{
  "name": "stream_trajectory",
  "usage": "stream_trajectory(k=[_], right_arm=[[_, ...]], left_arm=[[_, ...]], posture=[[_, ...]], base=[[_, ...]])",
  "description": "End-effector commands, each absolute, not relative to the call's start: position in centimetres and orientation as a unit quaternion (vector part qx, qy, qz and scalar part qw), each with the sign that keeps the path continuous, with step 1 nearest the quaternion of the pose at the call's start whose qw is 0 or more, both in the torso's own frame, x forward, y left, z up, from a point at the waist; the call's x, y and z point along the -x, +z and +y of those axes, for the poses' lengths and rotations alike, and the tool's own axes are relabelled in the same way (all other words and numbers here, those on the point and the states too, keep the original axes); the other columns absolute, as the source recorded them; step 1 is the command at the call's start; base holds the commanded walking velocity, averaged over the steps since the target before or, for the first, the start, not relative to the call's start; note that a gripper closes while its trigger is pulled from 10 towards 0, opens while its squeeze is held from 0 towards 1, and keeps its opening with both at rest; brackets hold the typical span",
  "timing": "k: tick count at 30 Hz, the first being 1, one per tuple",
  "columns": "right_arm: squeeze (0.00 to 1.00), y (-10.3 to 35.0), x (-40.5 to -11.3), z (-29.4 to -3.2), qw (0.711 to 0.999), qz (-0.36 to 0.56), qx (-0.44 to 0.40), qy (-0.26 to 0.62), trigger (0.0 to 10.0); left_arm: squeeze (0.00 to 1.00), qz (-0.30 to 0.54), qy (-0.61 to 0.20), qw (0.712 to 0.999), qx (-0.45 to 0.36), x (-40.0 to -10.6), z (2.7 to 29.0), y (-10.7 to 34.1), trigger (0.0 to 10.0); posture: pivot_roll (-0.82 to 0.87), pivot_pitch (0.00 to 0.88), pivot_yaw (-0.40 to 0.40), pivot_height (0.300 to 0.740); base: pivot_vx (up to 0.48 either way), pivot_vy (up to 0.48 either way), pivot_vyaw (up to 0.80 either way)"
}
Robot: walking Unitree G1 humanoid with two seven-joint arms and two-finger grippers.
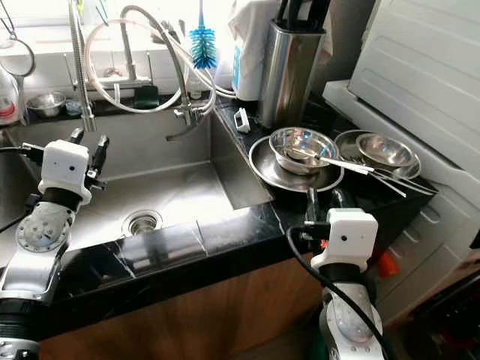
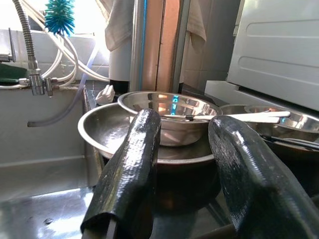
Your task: Kitchen organization
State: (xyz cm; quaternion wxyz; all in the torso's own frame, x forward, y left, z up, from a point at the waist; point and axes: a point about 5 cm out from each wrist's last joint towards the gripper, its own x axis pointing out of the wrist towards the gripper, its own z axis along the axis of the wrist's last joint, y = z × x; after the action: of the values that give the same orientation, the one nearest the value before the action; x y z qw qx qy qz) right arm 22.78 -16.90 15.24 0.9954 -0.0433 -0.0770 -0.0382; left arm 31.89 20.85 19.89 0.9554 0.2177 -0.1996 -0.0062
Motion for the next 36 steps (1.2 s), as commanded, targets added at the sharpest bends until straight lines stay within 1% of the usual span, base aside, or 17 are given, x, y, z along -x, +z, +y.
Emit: stream_trajectory(k=[1,6,9,15,18,20,23,24,26,27,28,30,33,36], right_arm=[[0.00,15.5,-22.9,-17.5,0.994,-0.081,0.050,-0.051,10.0],[0.00,15.6,-23.0,-18.3,0.993,-0.078,0.053,-0.075,10.0],[0.00,15.4,-22.9,-19.5,0.990,-0.068,0.049,-0.111,10.0],[0.00,15.3,-22.6,-20.6,0.987,-0.067,0.051,-0.139,10.0],[0.00,15.5,-22.5,-21.1,0.986,-0.069,0.061,-0.142,10.0],[0.00,15.6,-22.1,-21.6,0.985,-0.066,0.077,-0.143,10.0],[0.00,15.7,-21.6,-22.6,0.982,-0.064,0.088,-0.153,10.0],[0.00,15.7,-21.6,-22.6,0.982,-0.064,0.088,-0.153,10.0],[0.00,15.8,-21.4,-23.0,0.981,-0.063,0.094,-0.159,10.0],[0.00,15.8,-21.4,-23.0,0.981,-0.063,0.094,-0.159,10.0],[0.00,15.8,-21.4,-23.1,0.980,-0.063,0.098,-0.160,10.0],[0.00,16.1,-21.3,-23.4,0.979,-0.064,0.109,-0.159,10.0],[0.00,16.3,-21.1,-23.7,0.978,-0.065,0.116,-0.160,10.0],[0.00,16.6,-20.8,-24.5,0.976,-0.064,0.121,-0.170,10.0]], left_arm=[[0.00,-0.201,-0.021,0.958,-0.201,-32.0,20.0,20.0,10.0],[0.00,-0.191,-0.053,0.963,-0.184,-31.9,18.4,19.0,10.0],[0.00,-0.187,-0.093,0.961,-0.179,-31.9,16.7,18.4,10.0],[0.00,-0.178,-0.098,0.966,-0.162,-31.9,16.4,17.9,10.0],[0.00,-0.160,-0.097,0.971,-0.150,-32.0,17.0,17.4,10.0],[0.00,-0.152,-0.103,0.970,-0.159,-31.8,17.8,17.3,10.0],[0.00,-0.152,-0.095,0.965,-0.193,-31.7,19.3,17.6,10.0],[0.00,-0.152,-0.095,0.965,-0.193,-31.7,19.3,17.6,10.0],[0.00,-0.163,-0.081,0.951,-0.249,-31.8,20.4,18.0,10.0],[0.00,-0.163,-0.081,0.951,-0.249,-31.8,20.4,18.0,10.0],[0.00,-0.166,-0.080,0.946,-0.267,-31.8,20.8,18.2,10.0],[0.00,-0.166,-0.077,0.943,-0.276,-31.9,21.5,18.3,10.0],[0.00,-0.167,-0.076,0.941,-0.284,-31.9,21.7,18.4,10.0],[0.00,-0.163,-0.078,0.944,-0.275,-31.8,21.8,18.2,10.0]], posture=[[0.04,0.000,-0.038,0.740],[0.04,0.000,-0.040,0.740],[0.04,0.000,-0.040,0.740],[0.03,0.000,-0.037,0.740],[0.03,0.000,-0.033,0.740],[0.03,0.000,-0.030,0.740],[0.03,0.000,-0.028,0.740],[0.03,0.000,-0.028,0.740],[0.04,0.000,-0.027,0.740],[0.04,0.000,-0.027,0.740],[0.04,0.000,-0.025,0.740],[0.03,0.000,-0.024,0.740],[0.03,0.000,-0.022,0.740],[0.03,0.000,-0.021,0.740]], base=[[0.000,0.000,0.00],[0.000,0.000,0.00],[0.000,0.000,0.00],[0.000,0.000,0.00],[0.000,0.000,0.00],[0.000,0.000,0.00],[0.000,0.000,0.00],[0.000,0.000,0.00],[0.000,0.000,0.00],[0.000,0.000,0.00],[0.000,0.000,0.00],[0.000,0.000,0.00],[0.000,0.000,0.00],[0.000,0.000,0.00]])
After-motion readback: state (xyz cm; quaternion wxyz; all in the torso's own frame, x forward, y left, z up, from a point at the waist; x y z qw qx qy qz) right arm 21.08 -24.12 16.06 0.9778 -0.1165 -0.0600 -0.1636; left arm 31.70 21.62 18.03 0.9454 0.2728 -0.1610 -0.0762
